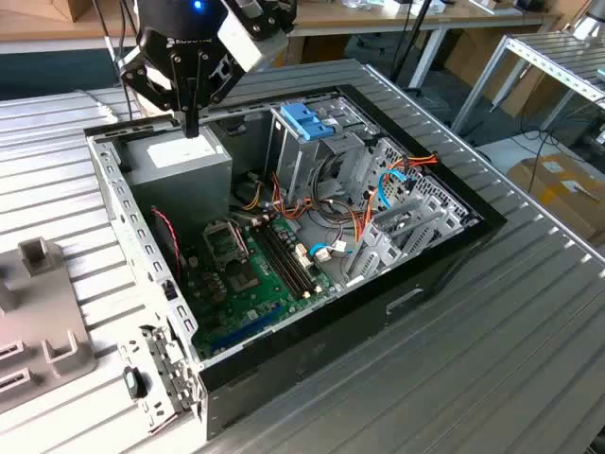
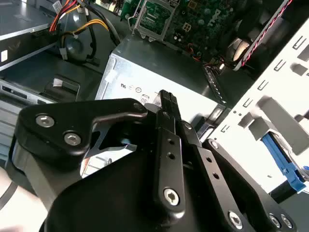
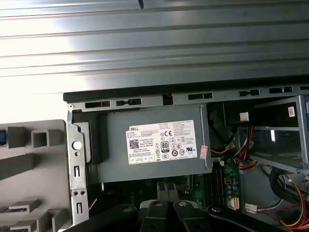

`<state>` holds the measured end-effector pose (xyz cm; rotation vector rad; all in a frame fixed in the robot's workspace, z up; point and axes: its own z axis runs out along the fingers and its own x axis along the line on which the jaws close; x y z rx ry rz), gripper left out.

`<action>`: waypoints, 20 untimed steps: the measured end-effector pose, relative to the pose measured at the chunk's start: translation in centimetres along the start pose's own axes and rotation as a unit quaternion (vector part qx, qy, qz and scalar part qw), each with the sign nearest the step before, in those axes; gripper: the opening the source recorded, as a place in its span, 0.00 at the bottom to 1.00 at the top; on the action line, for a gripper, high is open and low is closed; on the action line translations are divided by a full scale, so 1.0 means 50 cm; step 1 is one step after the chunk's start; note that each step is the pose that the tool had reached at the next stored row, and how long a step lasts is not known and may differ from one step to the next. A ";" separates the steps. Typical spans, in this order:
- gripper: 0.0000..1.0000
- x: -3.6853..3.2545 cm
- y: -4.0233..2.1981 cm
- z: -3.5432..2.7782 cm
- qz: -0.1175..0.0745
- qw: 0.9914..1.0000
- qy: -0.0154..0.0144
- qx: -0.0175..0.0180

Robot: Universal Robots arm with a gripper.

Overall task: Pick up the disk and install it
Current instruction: 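Reach for the disk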

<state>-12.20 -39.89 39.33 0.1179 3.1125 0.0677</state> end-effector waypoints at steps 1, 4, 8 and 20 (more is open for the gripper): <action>0.11 0.000 0.000 0.000 0.000 1.000 0.000 0.000; 0.11 0.000 0.000 0.000 0.000 1.000 0.000 0.000; 0.11 0.000 0.000 0.000 0.000 1.000 0.000 0.000; 0.11 0.018 -0.001 -0.001 0.000 1.000 0.000 0.000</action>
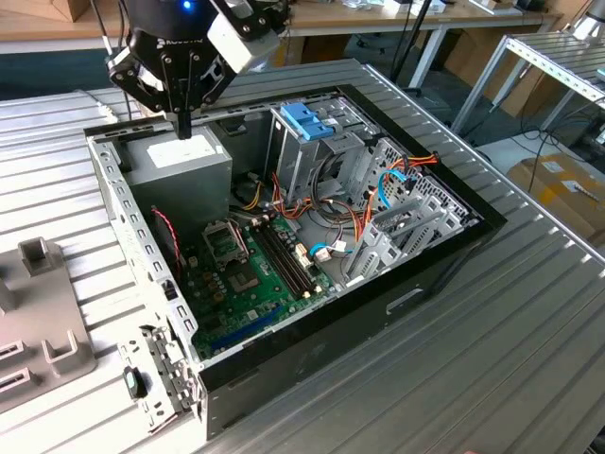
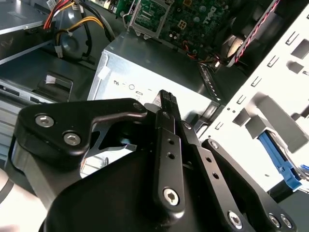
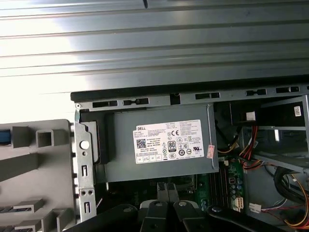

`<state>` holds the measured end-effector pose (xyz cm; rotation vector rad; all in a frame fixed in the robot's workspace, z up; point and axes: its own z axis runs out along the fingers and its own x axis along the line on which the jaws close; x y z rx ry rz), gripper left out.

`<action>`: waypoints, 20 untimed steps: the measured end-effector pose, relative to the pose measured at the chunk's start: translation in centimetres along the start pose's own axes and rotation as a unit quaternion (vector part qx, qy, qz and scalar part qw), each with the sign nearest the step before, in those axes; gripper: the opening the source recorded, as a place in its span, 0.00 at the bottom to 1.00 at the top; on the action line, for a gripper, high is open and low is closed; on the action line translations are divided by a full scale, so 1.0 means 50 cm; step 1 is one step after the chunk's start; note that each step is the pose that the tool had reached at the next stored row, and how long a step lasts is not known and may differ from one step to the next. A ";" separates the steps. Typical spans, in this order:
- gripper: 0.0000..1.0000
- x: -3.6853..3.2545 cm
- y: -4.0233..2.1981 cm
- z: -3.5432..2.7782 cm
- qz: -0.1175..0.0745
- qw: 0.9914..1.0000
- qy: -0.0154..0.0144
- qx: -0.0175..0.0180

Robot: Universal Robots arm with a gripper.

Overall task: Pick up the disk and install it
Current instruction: 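Reach for the disk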

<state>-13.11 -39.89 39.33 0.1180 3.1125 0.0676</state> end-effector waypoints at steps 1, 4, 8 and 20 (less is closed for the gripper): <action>0.11 0.005 0.000 0.000 0.000 1.000 0.000 0.000; 0.11 0.015 -0.001 0.000 0.000 1.000 0.000 0.000; 0.11 0.029 -0.002 -0.001 0.000 1.000 0.000 0.000; 0.11 0.070 -0.005 -0.001 0.000 1.000 0.000 0.000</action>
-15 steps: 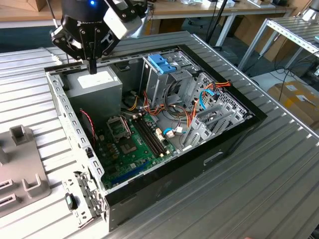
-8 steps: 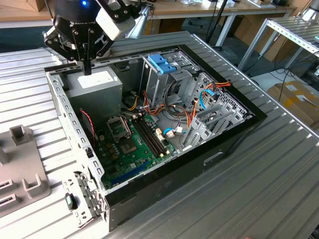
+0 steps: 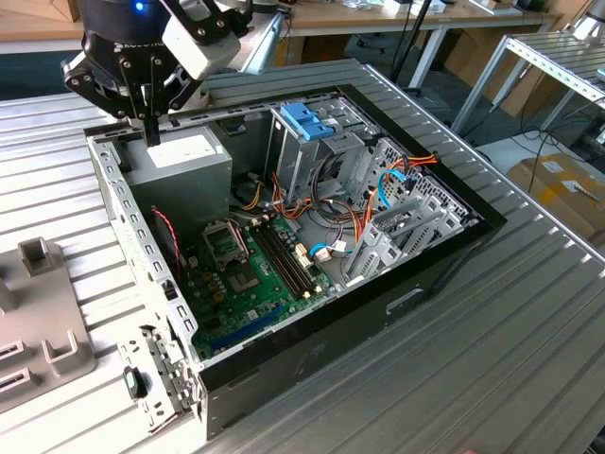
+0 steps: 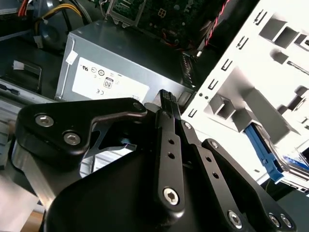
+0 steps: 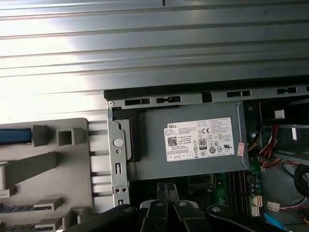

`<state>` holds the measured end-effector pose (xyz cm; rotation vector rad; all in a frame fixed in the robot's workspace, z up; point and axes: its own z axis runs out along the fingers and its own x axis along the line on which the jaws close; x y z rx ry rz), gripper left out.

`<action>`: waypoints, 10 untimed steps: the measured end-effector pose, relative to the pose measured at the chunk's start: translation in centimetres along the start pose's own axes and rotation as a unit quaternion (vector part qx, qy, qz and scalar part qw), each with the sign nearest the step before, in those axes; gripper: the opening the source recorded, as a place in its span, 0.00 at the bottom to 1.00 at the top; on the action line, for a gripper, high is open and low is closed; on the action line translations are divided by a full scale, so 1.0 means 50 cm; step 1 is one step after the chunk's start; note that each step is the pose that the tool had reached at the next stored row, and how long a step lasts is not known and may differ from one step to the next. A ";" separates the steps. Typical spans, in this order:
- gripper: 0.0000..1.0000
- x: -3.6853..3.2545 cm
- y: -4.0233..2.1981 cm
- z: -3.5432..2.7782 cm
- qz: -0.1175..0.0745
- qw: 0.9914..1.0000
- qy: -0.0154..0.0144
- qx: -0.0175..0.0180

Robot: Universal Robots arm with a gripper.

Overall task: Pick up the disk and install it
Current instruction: 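Reach for the disk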

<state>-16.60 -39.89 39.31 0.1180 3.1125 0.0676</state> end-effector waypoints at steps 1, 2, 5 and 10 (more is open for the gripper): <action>0.11 0.004 0.000 0.000 0.000 1.000 0.000 0.000; 0.11 0.007 -0.001 0.000 0.000 1.000 0.000 0.000; 0.11 0.015 -0.001 0.000 0.000 1.000 0.000 0.000; 0.11 0.034 -0.003 -0.001 0.000 1.000 0.000 0.000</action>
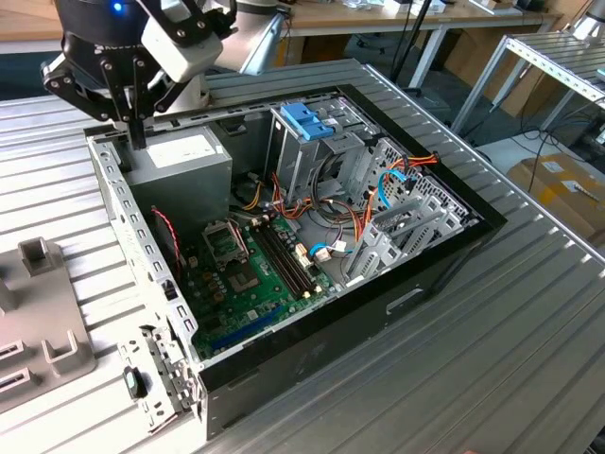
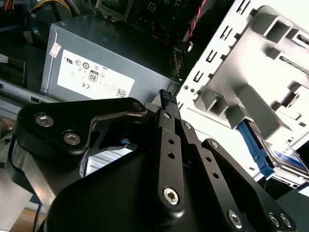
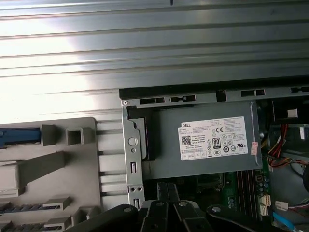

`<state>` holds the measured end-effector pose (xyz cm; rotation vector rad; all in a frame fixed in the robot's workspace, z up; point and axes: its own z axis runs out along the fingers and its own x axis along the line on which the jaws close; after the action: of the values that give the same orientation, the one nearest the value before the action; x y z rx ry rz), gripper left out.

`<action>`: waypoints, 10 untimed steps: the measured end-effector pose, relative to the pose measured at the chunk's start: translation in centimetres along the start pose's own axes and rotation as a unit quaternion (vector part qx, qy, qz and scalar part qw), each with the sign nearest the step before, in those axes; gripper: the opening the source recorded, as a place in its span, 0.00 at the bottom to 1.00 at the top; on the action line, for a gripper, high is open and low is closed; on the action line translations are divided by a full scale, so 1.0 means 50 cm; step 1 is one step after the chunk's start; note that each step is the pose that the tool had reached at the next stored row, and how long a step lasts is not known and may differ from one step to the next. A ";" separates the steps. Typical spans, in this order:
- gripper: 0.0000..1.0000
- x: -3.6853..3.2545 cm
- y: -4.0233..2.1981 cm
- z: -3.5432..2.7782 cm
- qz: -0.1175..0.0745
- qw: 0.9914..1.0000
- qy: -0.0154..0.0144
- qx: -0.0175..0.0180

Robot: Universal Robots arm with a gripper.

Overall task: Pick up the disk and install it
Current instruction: 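Reach for the disk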

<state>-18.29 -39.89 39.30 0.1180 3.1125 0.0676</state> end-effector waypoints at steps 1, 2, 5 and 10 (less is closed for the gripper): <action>0.11 0.006 -0.001 0.000 0.000 1.000 0.000 0.000; 0.11 0.012 -0.001 0.000 0.000 1.000 0.000 0.000; 0.11 0.027 -0.002 -0.001 0.000 1.000 0.000 0.000; 0.11 0.036 -0.003 -0.001 0.000 1.000 0.000 0.000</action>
<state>-20.10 -39.89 39.28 0.1180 3.1125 0.0676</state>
